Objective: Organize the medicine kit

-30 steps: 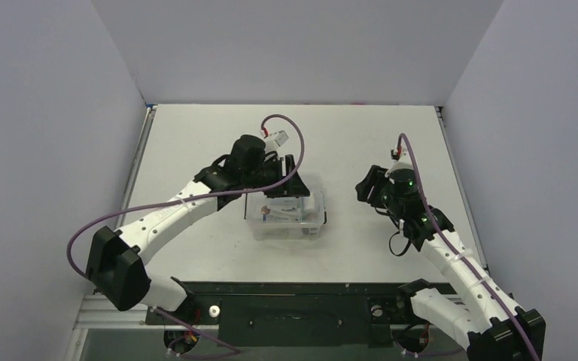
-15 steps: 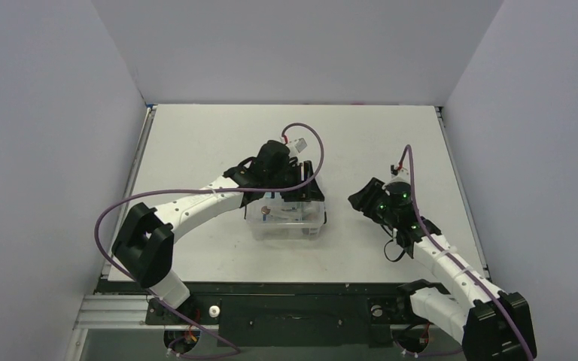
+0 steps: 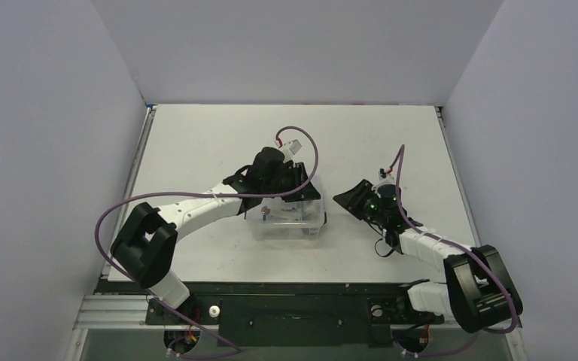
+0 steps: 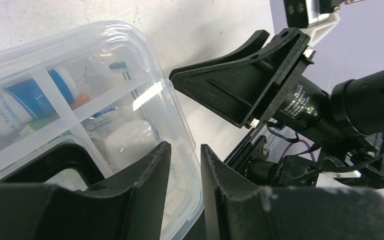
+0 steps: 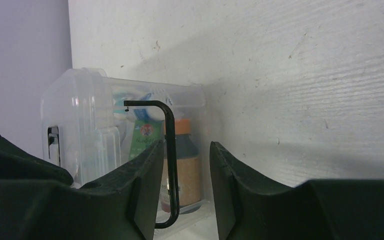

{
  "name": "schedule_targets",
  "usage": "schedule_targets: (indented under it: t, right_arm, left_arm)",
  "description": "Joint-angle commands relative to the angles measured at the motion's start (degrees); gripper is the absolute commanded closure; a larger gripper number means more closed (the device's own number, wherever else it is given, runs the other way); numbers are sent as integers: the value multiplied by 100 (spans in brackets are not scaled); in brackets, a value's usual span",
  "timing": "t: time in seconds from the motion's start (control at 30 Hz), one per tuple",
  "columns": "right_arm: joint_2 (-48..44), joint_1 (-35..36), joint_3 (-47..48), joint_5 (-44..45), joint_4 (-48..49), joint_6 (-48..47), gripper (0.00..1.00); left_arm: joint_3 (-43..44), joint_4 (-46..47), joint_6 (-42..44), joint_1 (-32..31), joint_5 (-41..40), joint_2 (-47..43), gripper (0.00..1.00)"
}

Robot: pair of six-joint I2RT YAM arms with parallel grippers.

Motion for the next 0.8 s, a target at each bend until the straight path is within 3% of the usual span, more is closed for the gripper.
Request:
schedule_targets:
  t: [0.0, 0.37, 0.77]
  right_arm:
    - [366, 41, -100, -258, 1281, 342, 65]
    - [1227, 214, -372, -443, 2629, 889, 67]
    - [1783, 484, -406, -591, 3369, 1202, 69]
  left_arm:
    - [-575, -256, 15, 106, -164, -19, 74]
    - [-1104, -13, -87, 201, -81, -150, 81]
    - [-1215, 62, -104, 263, -19, -188, 82]
